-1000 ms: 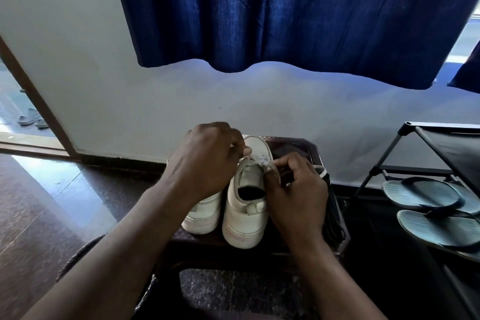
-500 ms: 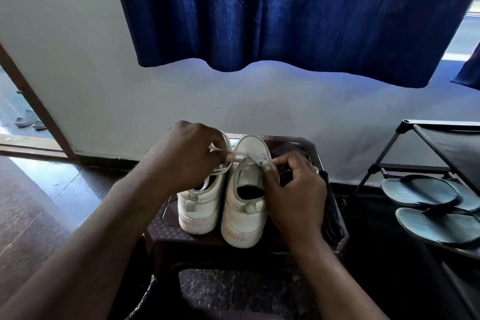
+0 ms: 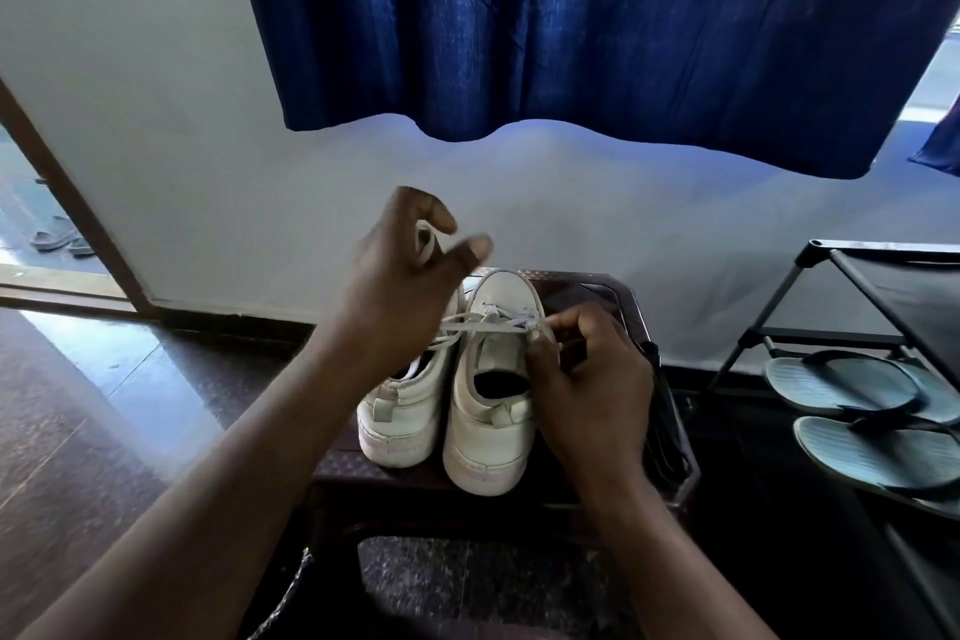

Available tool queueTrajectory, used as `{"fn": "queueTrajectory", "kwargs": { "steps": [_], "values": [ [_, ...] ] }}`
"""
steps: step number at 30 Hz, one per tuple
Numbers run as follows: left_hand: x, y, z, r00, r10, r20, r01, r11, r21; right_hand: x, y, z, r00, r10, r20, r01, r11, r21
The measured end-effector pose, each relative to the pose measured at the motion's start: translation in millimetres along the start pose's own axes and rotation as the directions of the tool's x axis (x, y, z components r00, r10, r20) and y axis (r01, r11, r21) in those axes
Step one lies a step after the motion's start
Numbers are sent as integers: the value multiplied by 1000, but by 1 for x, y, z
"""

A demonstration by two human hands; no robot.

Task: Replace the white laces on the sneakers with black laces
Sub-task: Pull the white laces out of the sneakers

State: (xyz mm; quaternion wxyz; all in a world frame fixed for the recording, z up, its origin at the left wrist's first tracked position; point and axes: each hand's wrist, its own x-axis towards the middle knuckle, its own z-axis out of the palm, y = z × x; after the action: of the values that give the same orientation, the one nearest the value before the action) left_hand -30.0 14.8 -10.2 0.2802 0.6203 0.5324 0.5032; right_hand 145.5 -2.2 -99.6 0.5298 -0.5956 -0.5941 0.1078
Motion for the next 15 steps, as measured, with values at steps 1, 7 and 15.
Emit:
{"fn": "queueTrajectory", "kwargs": {
  "steps": [1, 7, 15],
  "values": [
    [-2, -2, 1, 997, 41, 57, -51, 982, 183, 0, 0, 0, 1000, -1, 4, 1, 1000, -3],
    [-11, -16, 16, 919, 184, 349, -377, 671, 639, 0, -3, 0, 1000, -4, 6, 4, 1000, 17],
    [0, -2, 15, 976, -212, 47, 217, 941, -260, 1, -1, 0, 1000, 7, 30, -7, 1000, -3]
  ]
}}
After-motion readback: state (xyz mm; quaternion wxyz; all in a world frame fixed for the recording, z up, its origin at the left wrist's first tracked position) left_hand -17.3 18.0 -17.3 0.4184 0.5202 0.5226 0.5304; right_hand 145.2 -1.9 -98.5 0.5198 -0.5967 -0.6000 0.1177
